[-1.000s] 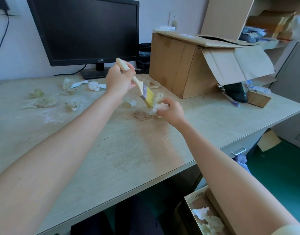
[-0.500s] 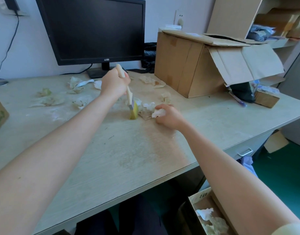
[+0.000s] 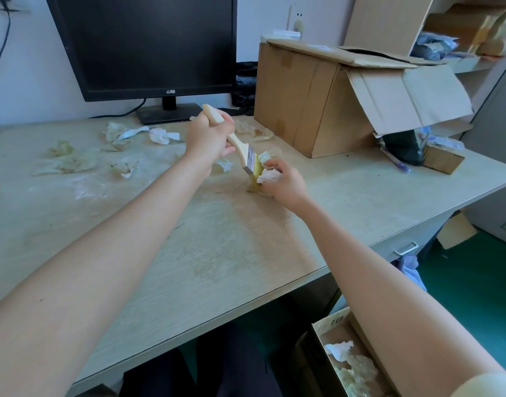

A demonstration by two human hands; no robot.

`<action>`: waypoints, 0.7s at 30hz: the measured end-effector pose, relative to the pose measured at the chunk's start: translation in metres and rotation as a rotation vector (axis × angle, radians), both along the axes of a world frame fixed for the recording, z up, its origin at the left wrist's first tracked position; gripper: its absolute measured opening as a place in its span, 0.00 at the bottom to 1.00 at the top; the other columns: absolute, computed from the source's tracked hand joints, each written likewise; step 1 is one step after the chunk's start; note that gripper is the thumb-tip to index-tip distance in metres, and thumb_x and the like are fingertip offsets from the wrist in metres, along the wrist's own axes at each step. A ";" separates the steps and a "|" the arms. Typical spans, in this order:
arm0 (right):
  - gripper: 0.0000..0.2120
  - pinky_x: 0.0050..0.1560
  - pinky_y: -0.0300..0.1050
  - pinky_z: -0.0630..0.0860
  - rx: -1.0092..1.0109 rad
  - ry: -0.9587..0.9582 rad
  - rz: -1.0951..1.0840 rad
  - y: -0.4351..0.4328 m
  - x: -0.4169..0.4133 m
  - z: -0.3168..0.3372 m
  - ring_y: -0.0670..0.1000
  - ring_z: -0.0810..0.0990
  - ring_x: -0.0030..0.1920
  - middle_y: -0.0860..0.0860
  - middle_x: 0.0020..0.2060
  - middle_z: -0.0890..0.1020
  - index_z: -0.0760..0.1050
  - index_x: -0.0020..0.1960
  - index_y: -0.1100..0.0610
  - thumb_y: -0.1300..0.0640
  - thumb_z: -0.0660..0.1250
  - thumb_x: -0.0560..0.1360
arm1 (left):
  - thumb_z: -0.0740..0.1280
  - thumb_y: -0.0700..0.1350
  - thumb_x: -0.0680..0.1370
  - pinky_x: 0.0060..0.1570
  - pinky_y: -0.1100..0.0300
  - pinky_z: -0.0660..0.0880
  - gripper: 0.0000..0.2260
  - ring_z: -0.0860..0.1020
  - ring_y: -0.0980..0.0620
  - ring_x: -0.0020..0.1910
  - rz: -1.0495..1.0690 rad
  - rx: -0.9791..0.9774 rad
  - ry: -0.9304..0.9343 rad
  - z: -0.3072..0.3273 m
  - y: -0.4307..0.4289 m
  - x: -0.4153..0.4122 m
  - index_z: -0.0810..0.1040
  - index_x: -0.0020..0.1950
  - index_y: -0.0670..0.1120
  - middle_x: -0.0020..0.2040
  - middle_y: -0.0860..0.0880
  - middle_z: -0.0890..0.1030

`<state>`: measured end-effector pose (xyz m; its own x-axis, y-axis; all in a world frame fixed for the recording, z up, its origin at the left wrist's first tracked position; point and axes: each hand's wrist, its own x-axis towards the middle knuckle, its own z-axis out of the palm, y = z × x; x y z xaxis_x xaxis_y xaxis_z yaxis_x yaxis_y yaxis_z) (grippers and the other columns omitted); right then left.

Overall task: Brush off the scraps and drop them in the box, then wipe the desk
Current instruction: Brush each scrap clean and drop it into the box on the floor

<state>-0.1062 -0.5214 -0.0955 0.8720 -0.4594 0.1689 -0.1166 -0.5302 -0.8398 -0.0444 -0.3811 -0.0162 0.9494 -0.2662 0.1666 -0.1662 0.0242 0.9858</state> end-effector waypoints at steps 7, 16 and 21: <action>0.22 0.40 0.32 0.66 0.041 -0.063 -0.024 -0.001 0.000 0.004 0.46 0.70 0.56 0.50 0.63 0.74 0.70 0.64 0.53 0.63 0.65 0.71 | 0.63 0.39 0.77 0.34 0.68 0.78 0.08 0.78 0.53 0.42 -0.006 -0.043 -0.030 0.006 -0.006 -0.007 0.73 0.41 0.50 0.43 0.51 0.76; 0.21 0.38 0.30 0.68 0.046 -0.105 -0.089 -0.019 -0.017 0.014 0.46 0.70 0.49 0.45 0.50 0.71 0.73 0.62 0.53 0.61 0.68 0.70 | 0.62 0.38 0.76 0.38 0.66 0.80 0.09 0.78 0.50 0.44 -0.027 -0.083 -0.036 0.012 -0.023 -0.021 0.73 0.38 0.50 0.41 0.50 0.75; 0.21 0.31 0.27 0.68 0.053 -0.114 -0.123 -0.031 -0.031 0.020 0.45 0.70 0.49 0.45 0.51 0.70 0.72 0.62 0.52 0.61 0.68 0.71 | 0.63 0.38 0.76 0.31 0.69 0.78 0.10 0.78 0.48 0.49 -0.059 -0.115 -0.042 0.018 -0.038 -0.032 0.73 0.38 0.51 0.44 0.49 0.76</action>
